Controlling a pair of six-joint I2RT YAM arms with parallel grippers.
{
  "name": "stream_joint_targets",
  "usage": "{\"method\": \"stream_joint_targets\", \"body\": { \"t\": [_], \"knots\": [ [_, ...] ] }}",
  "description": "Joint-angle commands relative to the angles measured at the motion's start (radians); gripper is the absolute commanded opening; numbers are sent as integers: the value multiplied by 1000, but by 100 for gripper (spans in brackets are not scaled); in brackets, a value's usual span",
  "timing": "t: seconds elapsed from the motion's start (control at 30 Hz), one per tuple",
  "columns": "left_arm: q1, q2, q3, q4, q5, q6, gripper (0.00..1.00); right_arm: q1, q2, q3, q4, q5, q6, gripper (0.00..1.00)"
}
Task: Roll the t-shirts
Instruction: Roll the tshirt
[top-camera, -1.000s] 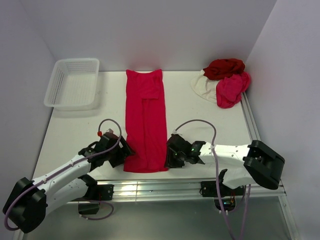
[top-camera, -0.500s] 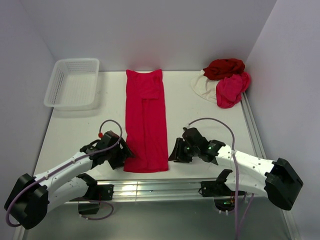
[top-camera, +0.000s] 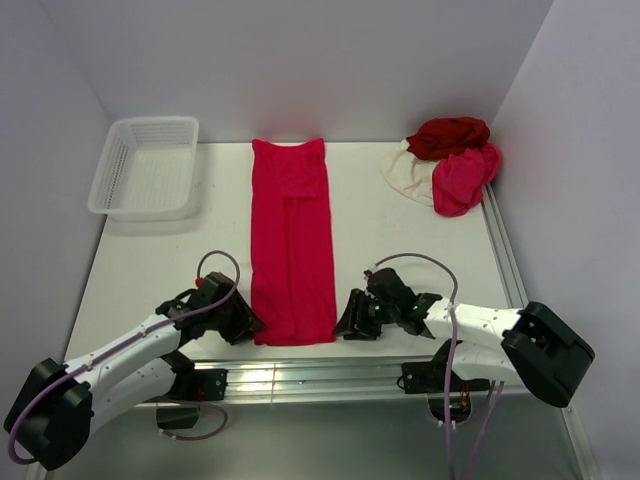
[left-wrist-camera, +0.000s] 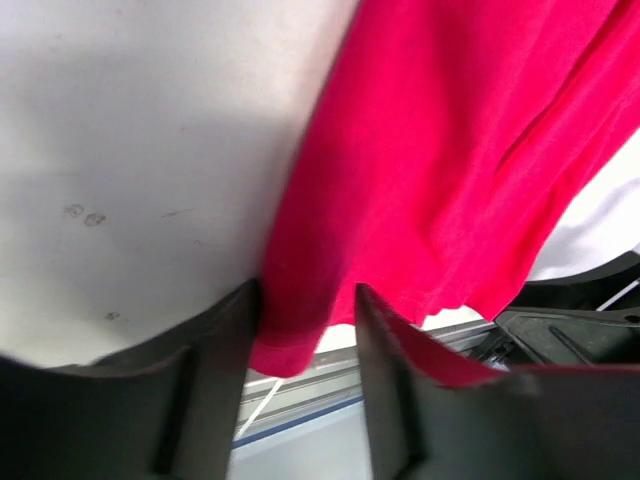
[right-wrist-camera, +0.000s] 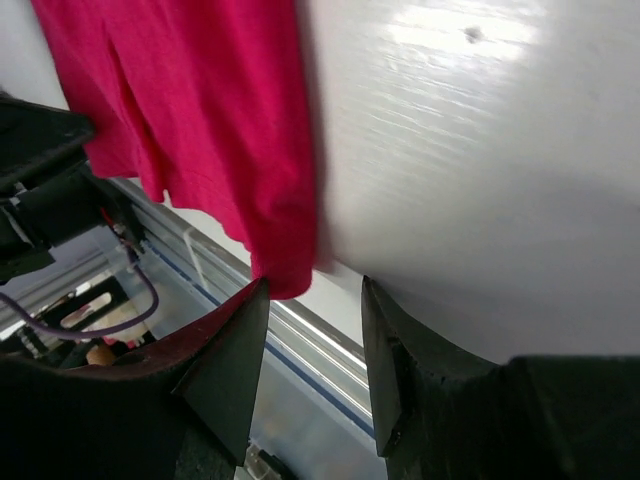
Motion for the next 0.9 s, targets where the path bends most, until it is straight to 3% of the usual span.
{"method": "stream_joint_targets", "body": {
  "t": [0.0, 0.27, 0.47, 0.5, 0.57, 0.67, 0.7, 0.8, 0.87],
  "knots": [
    [-6, 25, -69, -109, -34, 34, 45, -6, 52, 11, 143, -39, 2, 50],
    [-5, -81, -84, -152, -41, 2, 43, -12, 84, 33, 118, -28, -43, 50],
    [-5, 18, -40, -147, -59, 23, 27, -15, 140, 42, 155, -50, -40, 47],
    [-6, 58, -29, -149, -64, 29, 16, -13, 146, 47, 149, -51, -43, 44],
    [-5, 98, 5, -166, -75, 49, 11, -15, 156, 62, 127, -48, -53, 41],
    [-6, 166, 60, -222, -107, 71, 0, -15, 156, 71, 105, -45, -56, 27],
    [-8, 196, 77, -241, -121, 72, 0, -15, 155, 77, 92, -45, -58, 17],
    [-6, 236, 137, -293, -139, 97, 0, -21, 138, 102, 37, -56, -70, 0],
    [-6, 253, 174, -313, -132, 104, 0, -26, 126, 129, -32, -65, -73, 0]
  ]
}}
